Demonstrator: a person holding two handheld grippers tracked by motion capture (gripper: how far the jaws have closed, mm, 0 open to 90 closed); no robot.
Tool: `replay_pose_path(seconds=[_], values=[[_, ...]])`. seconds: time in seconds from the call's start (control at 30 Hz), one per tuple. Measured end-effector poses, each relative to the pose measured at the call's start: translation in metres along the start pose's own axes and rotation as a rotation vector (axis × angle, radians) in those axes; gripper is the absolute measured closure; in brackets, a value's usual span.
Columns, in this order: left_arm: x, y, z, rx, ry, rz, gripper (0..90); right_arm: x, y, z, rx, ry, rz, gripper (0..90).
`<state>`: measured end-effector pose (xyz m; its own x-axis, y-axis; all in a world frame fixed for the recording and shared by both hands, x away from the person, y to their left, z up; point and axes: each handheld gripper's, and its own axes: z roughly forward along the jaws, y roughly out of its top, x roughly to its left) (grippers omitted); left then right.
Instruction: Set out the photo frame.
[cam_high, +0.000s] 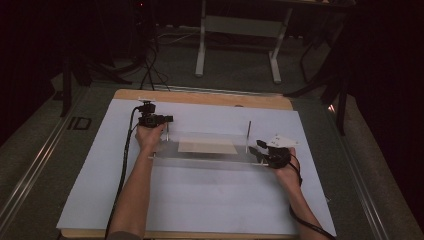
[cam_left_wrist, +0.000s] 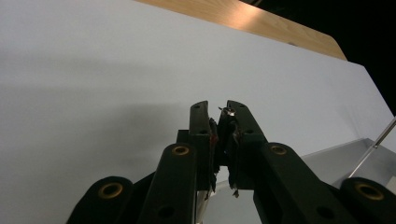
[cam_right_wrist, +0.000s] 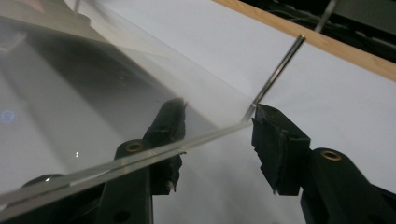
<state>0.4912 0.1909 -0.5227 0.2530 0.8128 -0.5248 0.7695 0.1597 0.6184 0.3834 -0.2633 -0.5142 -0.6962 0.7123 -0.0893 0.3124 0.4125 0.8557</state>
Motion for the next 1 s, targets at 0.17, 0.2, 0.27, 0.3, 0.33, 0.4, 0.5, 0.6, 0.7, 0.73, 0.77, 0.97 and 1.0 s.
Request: replay_pose_path(seconds=[0.17,0.2,0.27,0.3,0.33,0.4,0.5,0.6,0.7,0.73,0.77,0.97,1.0], values=[[0.0,0.0,0.0,0.001,-0.001,-0.001,81.7,0.0026,0.0005,-0.0003,-0.025,0.006,-0.04,49.2],[0.0,0.0,0.0,0.001,-0.001,-0.002,81.7,0.0032,0.0006,0.0,-0.028,0.01,-0.045,49.0],[0.0,0.0002,0.0001,0.001,-0.001,-0.005,81.6,0.0042,0.0012,0.0012,-0.038,0.012,-0.063,48.0],[0.0001,0.0003,0.0,0.003,-0.001,-0.005,81.6,0.0051,0.0021,0.0022,-0.039,0.007,-0.069,47.3],[0.0004,0.0004,0.0001,0.003,-0.003,-0.008,81.6,0.0051,0.0021,0.0022,-0.039,0.007,-0.069,47.3],[0.0006,0.0005,0.0002,0.004,-0.004,-0.009,81.6,0.006,0.0021,0.0025,-0.051,0.006,-0.082,46.2],[0.001,0.0006,0.0005,0.003,-0.008,-0.018,81.4,0.0083,0.0037,0.0032,-0.067,0.013,-0.106,46.1],[0.0013,0.0006,0.0004,0.004,-0.011,-0.02,81.3,0.0079,0.0045,0.0034,-0.069,0.035,-0.087,46.6],[0.0019,0.0005,0.0005,0.003,-0.017,-0.024,81.0,0.0069,0.0042,0.0035,-0.071,0.046,-0.068,46.4],[0.0021,0.0004,0.0005,0.002,-0.019,-0.026,80.8,0.0067,0.0044,0.0035,-0.071,0.047,-0.065,46.3],[0.0022,0.0004,0.0005,0.001,-0.021,-0.03,80.6,0.0065,0.0048,0.0035,-0.069,0.048,-0.063,46.3],[0.0038,-0.0007,-0.0004,-0.006,-0.016,-0.02,76.9,0.0065,0.0049,0.0035,-0.066,0.05,-0.057,46.3],[0.004,-0.0009,-0.0009,-0.009,-0.014,-0.016,73.3,0.0066,0.0056,0.0034,-0.062,0.05,-0.056,46.3]])
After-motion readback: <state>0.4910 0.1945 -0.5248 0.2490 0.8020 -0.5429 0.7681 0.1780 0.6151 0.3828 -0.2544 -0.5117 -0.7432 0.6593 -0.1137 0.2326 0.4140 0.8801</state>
